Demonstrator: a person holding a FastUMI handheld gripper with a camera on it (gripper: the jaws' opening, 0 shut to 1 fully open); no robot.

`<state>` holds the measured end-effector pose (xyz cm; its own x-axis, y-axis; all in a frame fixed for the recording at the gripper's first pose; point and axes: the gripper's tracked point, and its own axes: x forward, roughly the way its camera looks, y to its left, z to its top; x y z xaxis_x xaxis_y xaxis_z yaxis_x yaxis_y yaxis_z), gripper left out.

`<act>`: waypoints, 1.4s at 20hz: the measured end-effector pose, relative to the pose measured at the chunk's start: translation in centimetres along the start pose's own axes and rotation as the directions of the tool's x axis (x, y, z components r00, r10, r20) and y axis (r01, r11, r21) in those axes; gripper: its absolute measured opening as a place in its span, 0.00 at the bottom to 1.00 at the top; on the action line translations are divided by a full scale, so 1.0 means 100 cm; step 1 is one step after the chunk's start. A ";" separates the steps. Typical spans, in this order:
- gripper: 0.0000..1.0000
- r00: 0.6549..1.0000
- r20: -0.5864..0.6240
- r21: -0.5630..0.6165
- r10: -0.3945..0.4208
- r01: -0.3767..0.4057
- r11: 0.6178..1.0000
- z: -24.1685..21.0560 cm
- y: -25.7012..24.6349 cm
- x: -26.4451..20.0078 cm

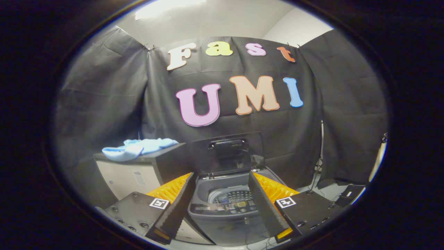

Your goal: Put the clothes into the washing machine and then close the washing machine lid.

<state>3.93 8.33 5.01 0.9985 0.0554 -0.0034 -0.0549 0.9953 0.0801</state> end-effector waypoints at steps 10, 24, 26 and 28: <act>0.97 0.986 -0.097 0.000 0.134 -0.134 0.991 0.066 0.148 0.097; 0.98 0.832 -0.543 -0.112 0.111 -0.203 0.973 -0.036 0.299 0.231; 0.98 0.804 -0.588 -0.129 0.086 -0.198 0.972 -0.049 0.307 0.238; 0.99 0.768 -0.639 -0.126 0.043 -0.160 0.979 -0.070 0.302 0.236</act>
<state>25.75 40.21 0.36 0.7593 0.1365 -0.6363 -0.2146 0.9756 -0.0468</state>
